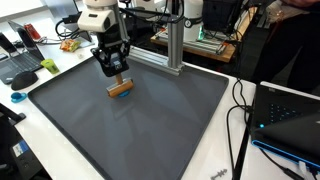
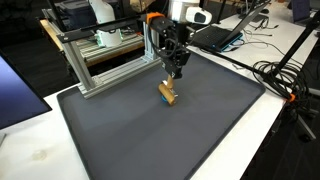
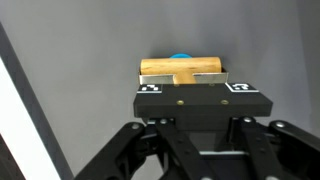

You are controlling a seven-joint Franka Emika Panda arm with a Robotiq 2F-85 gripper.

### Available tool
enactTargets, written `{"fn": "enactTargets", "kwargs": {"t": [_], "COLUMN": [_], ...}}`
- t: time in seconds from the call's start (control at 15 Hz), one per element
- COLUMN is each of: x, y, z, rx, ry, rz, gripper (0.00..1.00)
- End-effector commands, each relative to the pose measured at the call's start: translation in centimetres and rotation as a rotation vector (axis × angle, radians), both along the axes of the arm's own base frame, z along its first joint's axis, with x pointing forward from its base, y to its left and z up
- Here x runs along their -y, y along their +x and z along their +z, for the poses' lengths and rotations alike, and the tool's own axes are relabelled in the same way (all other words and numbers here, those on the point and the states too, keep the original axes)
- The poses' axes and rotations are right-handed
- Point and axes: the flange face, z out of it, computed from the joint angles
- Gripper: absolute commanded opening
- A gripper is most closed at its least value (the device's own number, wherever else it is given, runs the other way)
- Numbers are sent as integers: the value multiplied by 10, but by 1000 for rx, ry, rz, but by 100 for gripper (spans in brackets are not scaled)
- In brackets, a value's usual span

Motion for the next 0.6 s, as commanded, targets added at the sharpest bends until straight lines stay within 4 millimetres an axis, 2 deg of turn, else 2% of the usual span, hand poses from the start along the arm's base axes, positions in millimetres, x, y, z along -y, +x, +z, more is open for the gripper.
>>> {"fn": "enactTargets", "kwargs": {"t": [0.0,0.53], "x": [-17,-20], "y": [2,2], "z": [-18,-19], "rx": [-29,-31], "ry": [29,40], "rz": [23,27], "gripper": [22,22]}}
